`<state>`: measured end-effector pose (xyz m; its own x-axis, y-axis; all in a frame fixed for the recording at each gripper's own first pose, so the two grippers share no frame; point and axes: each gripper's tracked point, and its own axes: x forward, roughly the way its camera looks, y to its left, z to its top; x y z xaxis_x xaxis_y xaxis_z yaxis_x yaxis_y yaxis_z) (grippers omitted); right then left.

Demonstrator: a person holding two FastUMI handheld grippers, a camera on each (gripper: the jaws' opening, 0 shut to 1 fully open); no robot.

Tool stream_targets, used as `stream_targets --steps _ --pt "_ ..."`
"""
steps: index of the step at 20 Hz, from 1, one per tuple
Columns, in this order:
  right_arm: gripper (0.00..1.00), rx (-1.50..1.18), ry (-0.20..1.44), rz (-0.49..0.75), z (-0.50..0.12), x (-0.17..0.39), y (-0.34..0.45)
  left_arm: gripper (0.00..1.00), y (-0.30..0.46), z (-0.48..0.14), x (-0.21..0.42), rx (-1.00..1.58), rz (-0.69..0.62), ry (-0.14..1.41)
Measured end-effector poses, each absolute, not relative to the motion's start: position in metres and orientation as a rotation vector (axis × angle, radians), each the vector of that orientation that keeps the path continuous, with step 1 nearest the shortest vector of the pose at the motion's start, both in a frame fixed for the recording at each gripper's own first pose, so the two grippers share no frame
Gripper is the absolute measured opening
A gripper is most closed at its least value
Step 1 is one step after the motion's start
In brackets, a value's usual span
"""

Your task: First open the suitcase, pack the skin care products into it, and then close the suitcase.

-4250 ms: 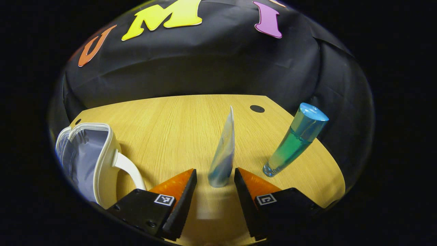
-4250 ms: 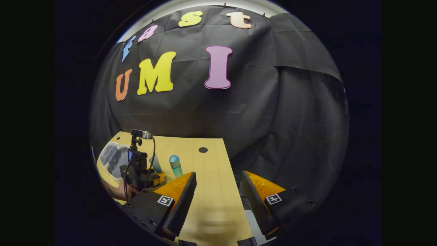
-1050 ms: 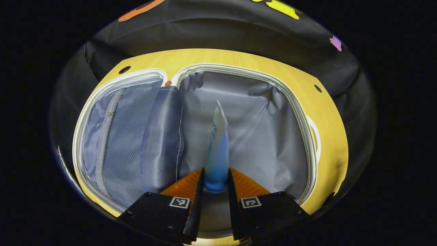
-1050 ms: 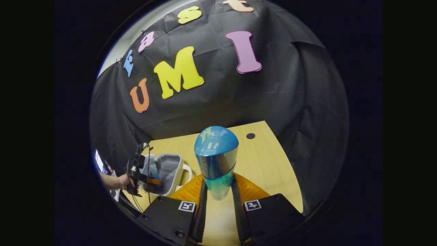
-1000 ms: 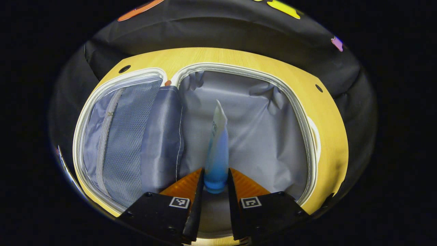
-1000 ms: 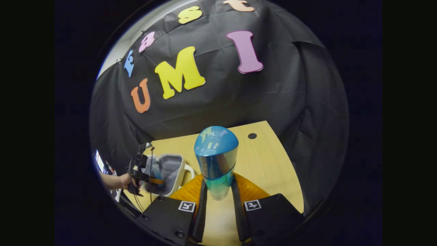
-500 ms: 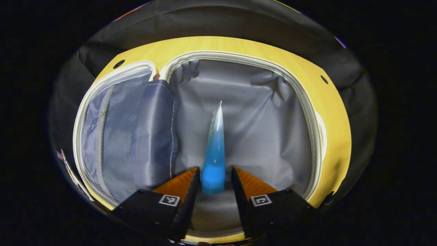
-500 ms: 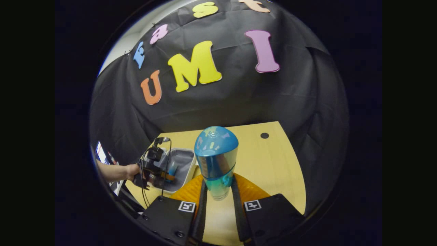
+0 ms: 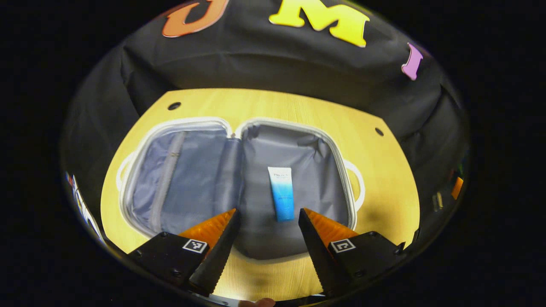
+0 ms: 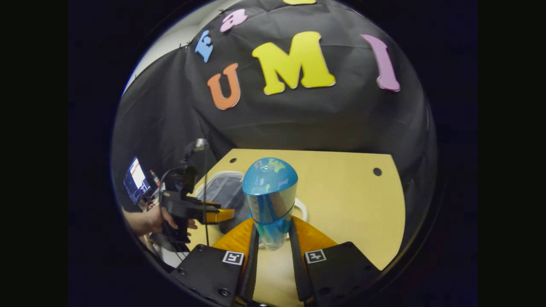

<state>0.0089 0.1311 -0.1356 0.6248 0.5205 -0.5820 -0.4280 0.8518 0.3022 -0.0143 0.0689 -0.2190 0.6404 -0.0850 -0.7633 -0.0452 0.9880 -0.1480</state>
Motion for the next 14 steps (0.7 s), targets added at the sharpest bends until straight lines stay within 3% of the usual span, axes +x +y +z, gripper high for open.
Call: stream_targets --steps 6,10,14 --pt "0.35 0.045 0.905 0.565 -0.242 0.042 0.224 0.9 0.129 -0.214 -0.098 -0.345 0.087 0.791" --pt "0.35 0.01 1.015 0.491 -0.312 0.051 0.248 0.93 0.18 -0.233 -0.143 -0.388 0.179 0.824" --pt "0.35 0.026 1.076 0.422 -0.334 0.055 0.251 0.93 0.203 -0.241 -0.151 -0.523 0.231 0.816"
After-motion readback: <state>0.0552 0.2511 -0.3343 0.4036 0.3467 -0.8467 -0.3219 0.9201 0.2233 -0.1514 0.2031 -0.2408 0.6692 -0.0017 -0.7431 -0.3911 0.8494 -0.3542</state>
